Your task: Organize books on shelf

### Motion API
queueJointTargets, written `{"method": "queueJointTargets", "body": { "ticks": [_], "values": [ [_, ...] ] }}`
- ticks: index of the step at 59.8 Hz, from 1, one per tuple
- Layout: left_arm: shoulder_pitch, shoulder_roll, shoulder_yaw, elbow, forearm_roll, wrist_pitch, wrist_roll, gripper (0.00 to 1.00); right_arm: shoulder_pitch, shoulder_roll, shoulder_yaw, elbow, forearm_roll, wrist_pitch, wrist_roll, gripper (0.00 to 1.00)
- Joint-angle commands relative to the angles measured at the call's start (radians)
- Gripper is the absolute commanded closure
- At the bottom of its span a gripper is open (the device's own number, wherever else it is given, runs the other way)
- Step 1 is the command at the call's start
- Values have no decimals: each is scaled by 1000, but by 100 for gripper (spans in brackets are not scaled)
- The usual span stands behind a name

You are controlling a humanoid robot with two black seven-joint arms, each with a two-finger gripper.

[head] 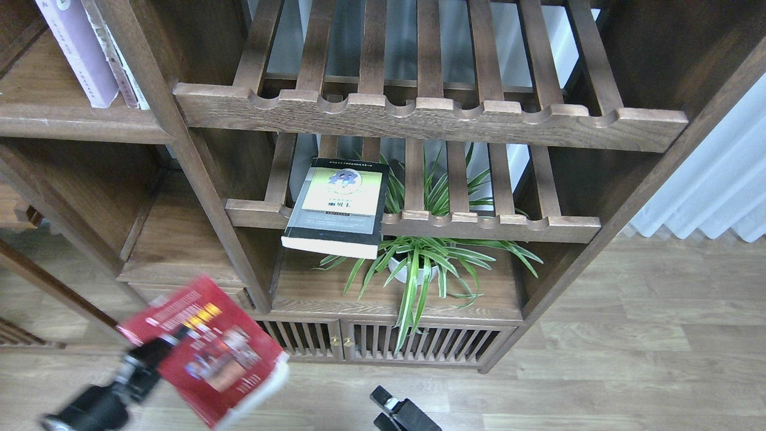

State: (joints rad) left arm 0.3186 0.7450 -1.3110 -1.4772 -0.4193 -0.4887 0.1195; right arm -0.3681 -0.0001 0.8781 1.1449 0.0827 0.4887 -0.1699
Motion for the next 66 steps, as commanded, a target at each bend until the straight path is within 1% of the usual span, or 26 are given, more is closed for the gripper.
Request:
{"method": "queueJointTargets", "body": {
  "ticks": [1,6,13,21,26,31,35,40,41,46,56,66],
  "values": [
    [16,85,-172,-12,2,0,34,94,0,0,-5,-2,-1,0,-2,1],
    [17,129,-261,-14,2,0,54,94,0,0,-5,-4,-1,0,-3,1],
    [16,200,-384,-17,4,0,57,94,0,0,-5,-10,-1,0,-3,1],
    [14,243,-501,-15,7,0,60,94,0,0,-5,-13,-1,0,-3,1],
    [1,255,-566,-12,40,0,80,94,-2,0,-5,-14,-1,0,-3,1],
    [-87,241,-616,0,164,0,97,94,-3,0,-4,-16,-1,0,-3,1],
    [-164,229,-623,8,269,0,97,94,-3,0,-4,-16,-1,0,-3,1],
    [-263,180,-628,21,410,0,98,94,-5,0,-4,-16,-1,0,-3,1],
    [-356,136,-626,31,521,0,101,94,-6,0,-4,-16,-1,0,-3,1],
    [-463,73,-613,41,646,0,106,93,-9,0,-4,-16,-1,0,-3,1],
    [-621,-27,-579,78,807,0,140,93,-11,-3,-2,-16,-3,0,-3,1],
    [-750,-75,-540,152,955,0,140,93,-12,-6,-1,-16,-1,0,-3,1]
  ]
}}
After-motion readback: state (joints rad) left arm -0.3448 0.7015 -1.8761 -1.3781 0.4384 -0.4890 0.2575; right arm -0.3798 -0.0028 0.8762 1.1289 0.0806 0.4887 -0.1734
